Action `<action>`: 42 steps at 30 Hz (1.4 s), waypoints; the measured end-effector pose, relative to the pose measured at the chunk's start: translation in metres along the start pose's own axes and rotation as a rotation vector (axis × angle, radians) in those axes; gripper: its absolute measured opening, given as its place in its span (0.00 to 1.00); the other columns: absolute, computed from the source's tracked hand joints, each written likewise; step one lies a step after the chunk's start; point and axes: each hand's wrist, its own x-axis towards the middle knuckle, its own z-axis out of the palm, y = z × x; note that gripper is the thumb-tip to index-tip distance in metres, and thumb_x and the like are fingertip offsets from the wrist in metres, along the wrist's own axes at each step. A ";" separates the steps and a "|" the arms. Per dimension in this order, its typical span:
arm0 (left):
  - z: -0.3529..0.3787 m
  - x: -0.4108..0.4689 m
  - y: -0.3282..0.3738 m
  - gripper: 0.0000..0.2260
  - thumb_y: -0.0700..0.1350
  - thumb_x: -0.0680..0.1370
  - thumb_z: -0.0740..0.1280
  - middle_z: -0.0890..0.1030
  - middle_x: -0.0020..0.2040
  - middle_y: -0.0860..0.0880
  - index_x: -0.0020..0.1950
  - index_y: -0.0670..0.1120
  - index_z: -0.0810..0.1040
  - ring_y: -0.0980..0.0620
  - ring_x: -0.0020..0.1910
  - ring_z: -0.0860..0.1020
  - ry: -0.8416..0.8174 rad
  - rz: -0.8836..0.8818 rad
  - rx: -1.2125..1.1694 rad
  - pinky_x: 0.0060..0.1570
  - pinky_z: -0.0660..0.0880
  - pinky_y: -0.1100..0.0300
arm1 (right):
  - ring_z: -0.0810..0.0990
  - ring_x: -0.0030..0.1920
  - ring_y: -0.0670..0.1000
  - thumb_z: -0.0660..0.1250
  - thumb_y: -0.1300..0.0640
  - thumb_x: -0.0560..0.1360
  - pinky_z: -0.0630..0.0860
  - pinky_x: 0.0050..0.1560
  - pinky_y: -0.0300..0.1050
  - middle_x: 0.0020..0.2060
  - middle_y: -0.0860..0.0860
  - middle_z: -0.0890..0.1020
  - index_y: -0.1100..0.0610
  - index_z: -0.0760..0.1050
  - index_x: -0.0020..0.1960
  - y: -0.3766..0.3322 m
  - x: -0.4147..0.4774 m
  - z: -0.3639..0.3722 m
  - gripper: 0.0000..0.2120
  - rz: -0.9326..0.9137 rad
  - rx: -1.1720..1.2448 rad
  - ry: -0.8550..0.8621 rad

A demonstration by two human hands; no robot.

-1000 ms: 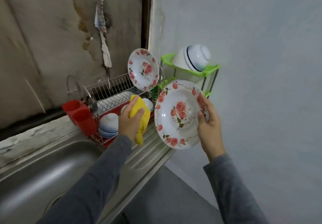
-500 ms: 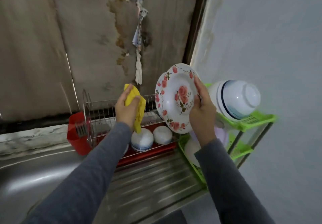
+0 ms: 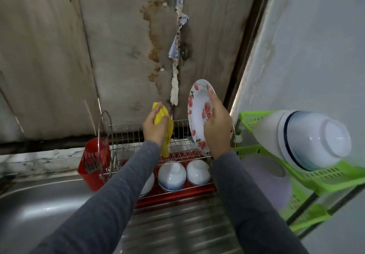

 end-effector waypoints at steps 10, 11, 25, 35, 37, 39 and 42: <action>0.002 0.013 -0.019 0.21 0.40 0.80 0.68 0.72 0.72 0.48 0.70 0.57 0.75 0.47 0.67 0.73 0.005 -0.027 0.027 0.67 0.73 0.48 | 0.76 0.56 0.51 0.57 0.74 0.77 0.77 0.63 0.61 0.62 0.59 0.80 0.53 0.70 0.75 0.032 -0.006 0.026 0.30 -0.007 -0.225 0.040; 0.001 0.013 -0.020 0.21 0.39 0.80 0.68 0.72 0.72 0.48 0.70 0.57 0.75 0.47 0.67 0.73 0.008 -0.030 0.024 0.67 0.73 0.48 | 0.76 0.61 0.52 0.57 0.74 0.77 0.76 0.66 0.59 0.64 0.57 0.79 0.54 0.70 0.75 0.035 -0.006 0.026 0.30 -0.002 -0.213 0.032; -0.007 -0.018 0.004 0.20 0.39 0.80 0.68 0.73 0.70 0.51 0.68 0.57 0.76 0.54 0.64 0.73 0.151 0.107 -0.004 0.65 0.72 0.59 | 0.65 0.75 0.58 0.57 0.53 0.81 0.69 0.71 0.60 0.73 0.58 0.68 0.59 0.65 0.76 0.029 -0.017 0.002 0.24 -0.221 -0.415 0.040; -0.034 -0.103 0.008 0.19 0.40 0.79 0.69 0.75 0.68 0.51 0.64 0.60 0.76 0.55 0.65 0.75 0.224 0.188 0.028 0.64 0.74 0.58 | 0.71 0.70 0.54 0.61 0.56 0.82 0.68 0.73 0.51 0.69 0.56 0.75 0.61 0.71 0.72 0.017 -0.080 -0.022 0.20 -0.256 -0.304 -0.264; -0.044 -0.125 0.000 0.19 0.39 0.79 0.69 0.77 0.66 0.53 0.64 0.60 0.77 0.56 0.62 0.76 0.253 0.180 0.028 0.62 0.75 0.59 | 0.69 0.72 0.53 0.62 0.58 0.82 0.65 0.73 0.47 0.71 0.56 0.73 0.61 0.71 0.72 0.019 -0.103 -0.025 0.19 -0.234 -0.276 -0.368; -0.056 -0.149 -0.010 0.19 0.39 0.79 0.69 0.77 0.65 0.54 0.63 0.60 0.77 0.57 0.62 0.76 0.280 0.169 0.029 0.61 0.76 0.60 | 0.70 0.71 0.54 0.61 0.58 0.82 0.67 0.73 0.47 0.70 0.56 0.74 0.62 0.71 0.72 0.024 -0.128 -0.025 0.19 -0.235 -0.255 -0.471; -0.079 -0.181 -0.030 0.19 0.39 0.78 0.70 0.78 0.64 0.54 0.62 0.61 0.78 0.56 0.62 0.77 0.335 0.126 0.058 0.60 0.77 0.60 | 0.74 0.66 0.57 0.61 0.58 0.82 0.72 0.68 0.54 0.66 0.57 0.77 0.62 0.72 0.70 0.031 -0.163 -0.019 0.18 -0.213 -0.220 -0.617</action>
